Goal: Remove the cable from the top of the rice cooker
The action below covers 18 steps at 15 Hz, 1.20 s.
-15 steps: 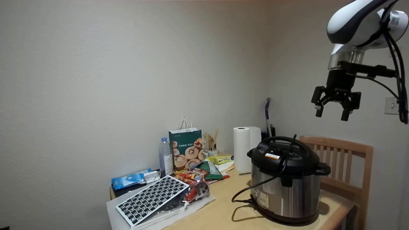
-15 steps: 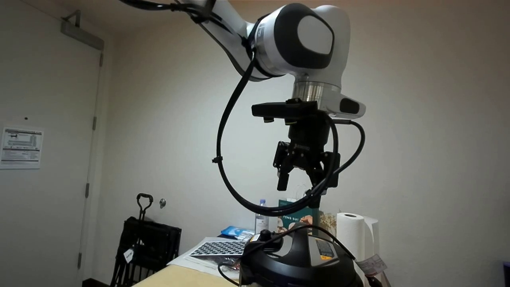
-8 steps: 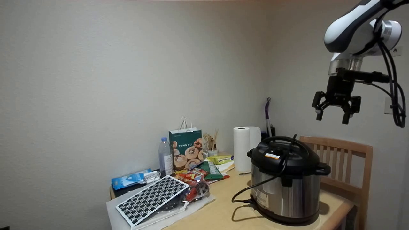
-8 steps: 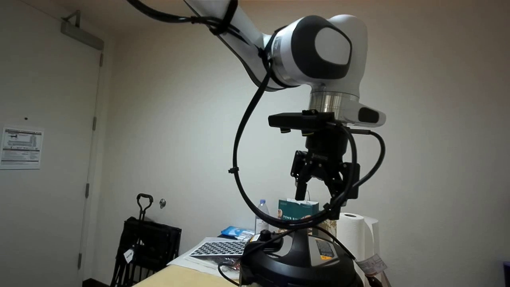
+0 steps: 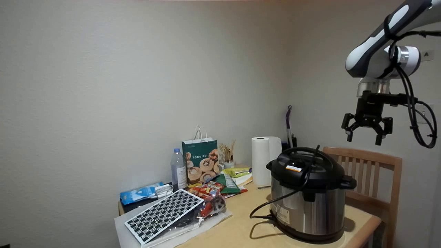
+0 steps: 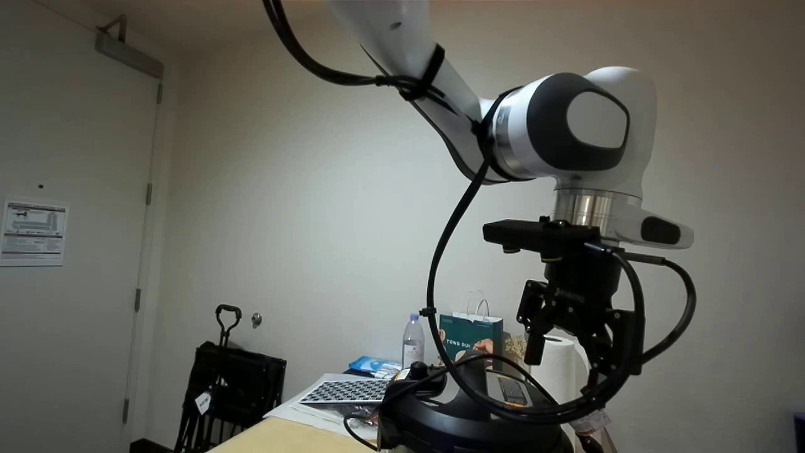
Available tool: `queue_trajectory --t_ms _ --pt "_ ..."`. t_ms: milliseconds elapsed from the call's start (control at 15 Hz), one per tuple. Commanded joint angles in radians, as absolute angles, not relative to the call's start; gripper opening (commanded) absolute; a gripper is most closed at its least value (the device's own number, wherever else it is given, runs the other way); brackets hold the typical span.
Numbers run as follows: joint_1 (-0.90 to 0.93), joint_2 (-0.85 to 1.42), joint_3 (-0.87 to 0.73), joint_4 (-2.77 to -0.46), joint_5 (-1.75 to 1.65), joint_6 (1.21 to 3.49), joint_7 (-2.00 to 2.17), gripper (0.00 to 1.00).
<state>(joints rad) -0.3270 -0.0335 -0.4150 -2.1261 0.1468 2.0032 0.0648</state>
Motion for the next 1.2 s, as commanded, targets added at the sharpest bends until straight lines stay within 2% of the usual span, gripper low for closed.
queue_trajectory --t_ms 0,267,800,867,1133 --pt "-0.343 -0.027 -0.399 -2.119 0.148 2.001 0.064 1.0" --pt "-0.337 0.03 -0.391 -2.062 0.177 2.002 0.04 1.0" --pt "-0.35 0.241 -0.338 -1.794 0.253 2.032 -0.014 1.0" --pt "-0.341 0.178 -0.341 -1.857 0.212 2.028 0.039 1.0" --pt "-0.342 0.201 -0.335 -1.837 0.212 2.027 0.04 1.0"
